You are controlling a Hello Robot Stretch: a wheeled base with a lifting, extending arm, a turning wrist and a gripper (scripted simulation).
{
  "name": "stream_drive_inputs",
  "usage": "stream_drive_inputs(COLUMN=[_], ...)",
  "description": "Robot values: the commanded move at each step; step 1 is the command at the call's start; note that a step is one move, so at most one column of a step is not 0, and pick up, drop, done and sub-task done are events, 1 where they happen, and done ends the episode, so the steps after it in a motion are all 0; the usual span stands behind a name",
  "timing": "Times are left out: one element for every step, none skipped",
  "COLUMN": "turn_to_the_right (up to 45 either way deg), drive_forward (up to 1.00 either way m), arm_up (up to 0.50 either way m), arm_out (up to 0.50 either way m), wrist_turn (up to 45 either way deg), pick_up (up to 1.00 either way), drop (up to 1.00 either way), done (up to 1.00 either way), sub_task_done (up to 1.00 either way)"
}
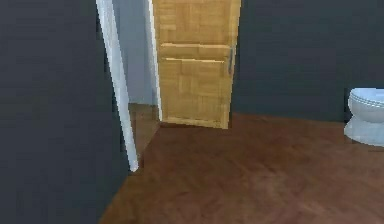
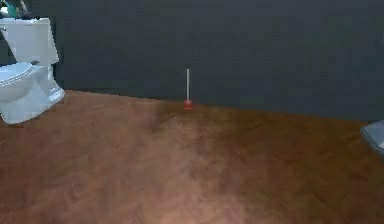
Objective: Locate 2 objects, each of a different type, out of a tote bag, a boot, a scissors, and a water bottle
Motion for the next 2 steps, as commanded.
stream_drive_inputs(turn_to_the_right=[0.0, -3.0], drive_forward=[1.0, 0.0], arm_up=[0.0, 0.0], arm_out=[0.0, 0.0], wrist_turn=[0.0, 0.0], pick_up=[0.0, 0.0], drop=[0.0, 0.0], done=[0.0, 0.0], sub_task_done=[0.0, 0.0])
